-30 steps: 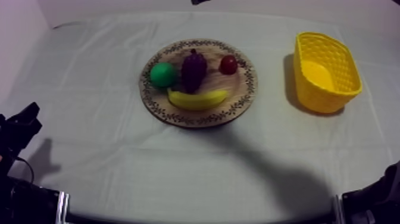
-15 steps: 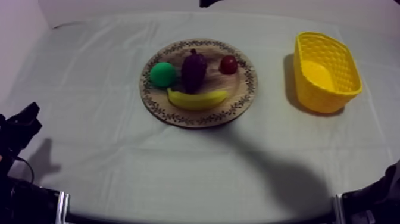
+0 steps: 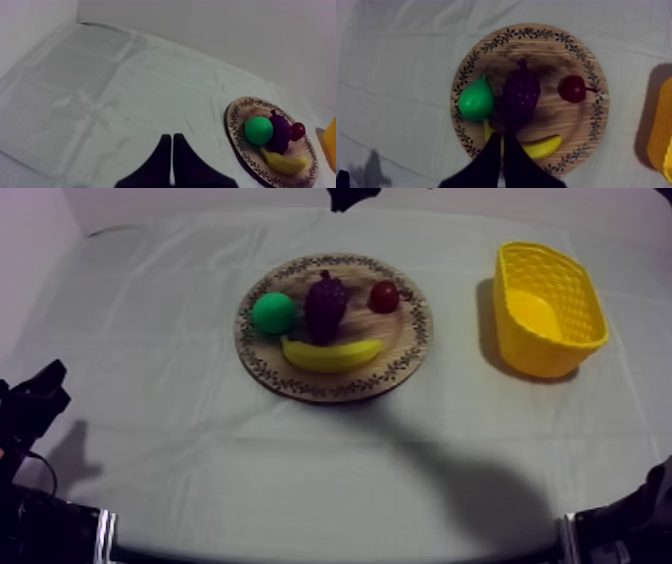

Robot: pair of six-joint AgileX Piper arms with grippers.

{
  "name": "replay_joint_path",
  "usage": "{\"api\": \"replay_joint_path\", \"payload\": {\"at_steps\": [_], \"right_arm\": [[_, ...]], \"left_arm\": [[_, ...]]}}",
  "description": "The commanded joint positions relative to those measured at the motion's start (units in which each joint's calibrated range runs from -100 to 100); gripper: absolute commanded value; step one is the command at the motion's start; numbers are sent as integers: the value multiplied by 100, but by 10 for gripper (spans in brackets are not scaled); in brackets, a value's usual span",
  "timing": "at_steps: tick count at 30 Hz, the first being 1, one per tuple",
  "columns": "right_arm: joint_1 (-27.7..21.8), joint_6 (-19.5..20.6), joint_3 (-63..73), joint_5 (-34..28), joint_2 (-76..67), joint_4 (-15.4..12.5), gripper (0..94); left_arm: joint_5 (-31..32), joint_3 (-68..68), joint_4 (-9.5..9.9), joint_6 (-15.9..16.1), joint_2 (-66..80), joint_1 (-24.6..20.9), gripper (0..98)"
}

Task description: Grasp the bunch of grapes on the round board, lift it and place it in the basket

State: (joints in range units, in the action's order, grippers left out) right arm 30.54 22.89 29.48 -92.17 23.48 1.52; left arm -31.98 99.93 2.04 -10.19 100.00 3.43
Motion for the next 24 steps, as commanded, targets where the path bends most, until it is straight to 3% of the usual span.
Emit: {"api": "replay_joint_path", "payload": {"at_steps": [1, 3, 9, 12, 16, 24], "right_arm": [[12, 25, -34, 39, -6, 32, 23], [26, 98, -82, 23, -6, 44, 131], [52, 234, -267, -86, -5, -96, 661], [82, 119, -335, -64, -5, -103, 828], [136, 59, -359, -28, 2, 18, 899], [150, 40, -365, 108, 209, 59, 920]], "left_arm": [[-3, -4, -2, 1, 0, 1, 1], [-3, -4, -2, 1, 0, 1, 1], [-3, -4, -2, 1, 0, 1, 1], [-3, -4, -2, 1, 0, 1, 1], [-3, -4, -2, 1, 0, 1, 1], [-3, -4, -2, 1, 0, 1, 1]]}}
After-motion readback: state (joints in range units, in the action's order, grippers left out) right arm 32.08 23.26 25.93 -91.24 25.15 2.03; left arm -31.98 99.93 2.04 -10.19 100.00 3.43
